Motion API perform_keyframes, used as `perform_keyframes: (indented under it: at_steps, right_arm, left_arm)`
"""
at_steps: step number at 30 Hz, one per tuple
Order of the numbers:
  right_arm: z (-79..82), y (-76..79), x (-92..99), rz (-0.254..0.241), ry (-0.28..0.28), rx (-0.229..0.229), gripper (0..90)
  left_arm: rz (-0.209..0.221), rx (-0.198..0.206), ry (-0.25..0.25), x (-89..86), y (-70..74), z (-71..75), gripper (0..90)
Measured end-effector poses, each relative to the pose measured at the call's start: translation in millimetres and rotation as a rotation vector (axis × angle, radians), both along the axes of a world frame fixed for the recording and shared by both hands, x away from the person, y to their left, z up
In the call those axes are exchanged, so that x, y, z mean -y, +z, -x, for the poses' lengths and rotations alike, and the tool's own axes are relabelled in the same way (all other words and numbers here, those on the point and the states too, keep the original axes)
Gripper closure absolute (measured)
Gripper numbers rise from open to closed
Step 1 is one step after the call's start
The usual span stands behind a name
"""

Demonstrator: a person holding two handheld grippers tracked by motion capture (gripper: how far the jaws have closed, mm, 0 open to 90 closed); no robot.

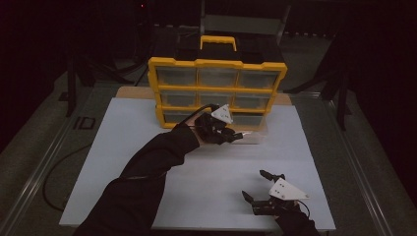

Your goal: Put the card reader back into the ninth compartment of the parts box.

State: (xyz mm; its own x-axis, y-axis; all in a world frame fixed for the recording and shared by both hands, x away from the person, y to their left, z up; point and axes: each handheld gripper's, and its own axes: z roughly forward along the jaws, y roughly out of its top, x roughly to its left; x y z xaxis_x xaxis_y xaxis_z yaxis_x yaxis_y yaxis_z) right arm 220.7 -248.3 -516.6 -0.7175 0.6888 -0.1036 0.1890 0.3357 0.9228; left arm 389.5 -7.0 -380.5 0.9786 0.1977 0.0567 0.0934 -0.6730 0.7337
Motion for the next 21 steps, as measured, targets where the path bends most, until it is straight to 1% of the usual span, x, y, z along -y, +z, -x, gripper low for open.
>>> perform_keyframes:
  at_steps: [3, 4, 5, 7, 9, 14, 19, 21]
  right_arm:
    - [0.0, 0.1, -0.5, -0.001, 0.001, 0.000, 8.6]
    - [-0.1, -0.1, -0.9, -0.001, 0.002, 0.000, 8.6]
    - [0.0, 0.0, -1.1, 0.001, 0.003, 0.001, 8.6]
    - [0.5, 0.4, -1.3, 0.001, 0.003, 0.001, 8.6]
    - [0.4, 0.6, -1.2, 0.000, 0.004, 0.004, 8.6]
    - [0.2, 1.0, -1.6, -0.003, 0.004, 0.004, 8.6]
    - [0.3, 1.9, -2.3, -0.005, 0.009, 0.009, 8.6]
    - [0.1, 1.9, -2.6, -0.004, 0.009, 0.011, 8.6]
  left_arm:
    - [0.007, -0.001, 0.024, 3.9, 0.6, -4.7, 74.4]
    - [0.009, -0.004, 0.025, 5.5, 0.6, -6.3, 74.4]
    - [0.001, 0.008, 0.028, 7.2, 1.0, -7.4, 74.4]
    - [0.011, -0.002, 0.032, 10.8, 1.2, -9.6, 74.4]
    - [0.003, 0.001, 0.039, 14.5, 2.1, -12.7, 74.4]
    - [0.013, -0.009, 0.060, 24.6, 1.6, -18.8, 74.4]
    - [-0.004, -0.013, 0.083, 34.8, 0.5, -25.7, 74.4]
    - [-0.006, -0.007, 0.098, 38.3, 1.3, -28.6, 74.4]
